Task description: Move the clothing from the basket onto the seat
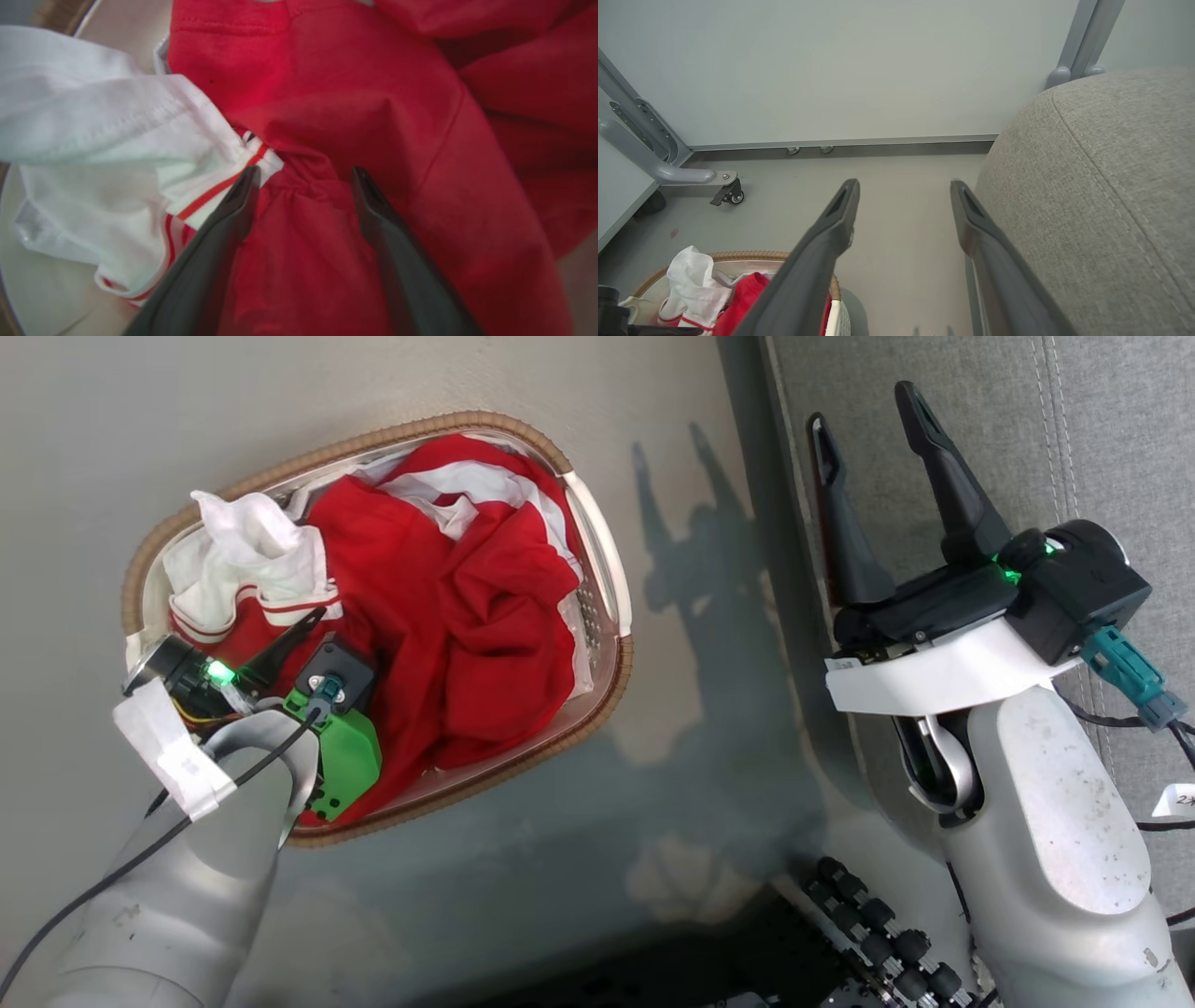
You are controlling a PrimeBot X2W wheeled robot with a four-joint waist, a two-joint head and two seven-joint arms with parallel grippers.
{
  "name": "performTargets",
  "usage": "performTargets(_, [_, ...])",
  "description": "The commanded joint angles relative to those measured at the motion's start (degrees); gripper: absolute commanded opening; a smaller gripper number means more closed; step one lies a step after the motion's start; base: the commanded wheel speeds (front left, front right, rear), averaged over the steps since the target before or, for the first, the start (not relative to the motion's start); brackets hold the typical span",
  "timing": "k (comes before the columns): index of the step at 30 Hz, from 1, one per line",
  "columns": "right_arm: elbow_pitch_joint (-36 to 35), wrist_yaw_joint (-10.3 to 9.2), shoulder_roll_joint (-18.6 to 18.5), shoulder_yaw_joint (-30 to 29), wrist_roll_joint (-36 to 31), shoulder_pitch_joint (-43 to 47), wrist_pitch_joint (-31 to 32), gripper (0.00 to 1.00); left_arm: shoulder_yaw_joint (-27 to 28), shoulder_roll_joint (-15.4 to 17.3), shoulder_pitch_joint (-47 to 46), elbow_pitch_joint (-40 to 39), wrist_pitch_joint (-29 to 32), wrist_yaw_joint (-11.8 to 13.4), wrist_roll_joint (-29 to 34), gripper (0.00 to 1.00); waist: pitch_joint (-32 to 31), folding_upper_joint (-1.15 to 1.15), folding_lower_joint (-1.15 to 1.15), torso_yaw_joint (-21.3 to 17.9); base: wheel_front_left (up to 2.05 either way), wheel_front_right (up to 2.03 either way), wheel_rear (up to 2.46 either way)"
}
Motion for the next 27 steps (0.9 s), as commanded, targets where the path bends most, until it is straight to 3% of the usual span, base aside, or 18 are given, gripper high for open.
performTargets(1, [-0.15,-0.02,-0.14,0.16,0.48,-0.04,-0.27,1.0,-0.67,0.1,-1.76,1.16,0.04,-0.14,0.51,1.0,0.66,0.0,0.0,-0.59,0.0,0.0,0.0])
performTargets(9, [-0.25,-0.02,-0.15,0.7,1.39,-0.08,-0.27,1.0,-3.32,-0.45,-5.23,7.15,1.15,0.03,1.64,1.0,1.38,0.0,0.0,-1.48,0.0,0.0,0.0])
performTargets(10, [-0.19,-0.02,-0.15,0.73,1.35,-0.15,-0.27,1.0,-3.33,-0.56,-5.41,7.68,1.47,0.02,1.39,0.45,1.28,0.0,0.0,-1.55,0.0,0.0,0.0])
performTargets(11, [-0.1,-0.02,-0.14,0.8,1.43,-0.17,-0.27,1.0,-3.32,-0.64,-5.49,8.02,1.49,0.02,1.15,0.0,1.1,0.0,0.0,-1.62,0.0,0.0,0.0])
performTargets(27, [4.09,-0.02,-0.18,-0.41,-1.13,3.33,-0.27,1.0,0.99,-4.48,2.25,6.7,-0.08,0.78,-6.53,0.0,-11.94,0.0,0.0,1.16,0.0,0.0,0.0])
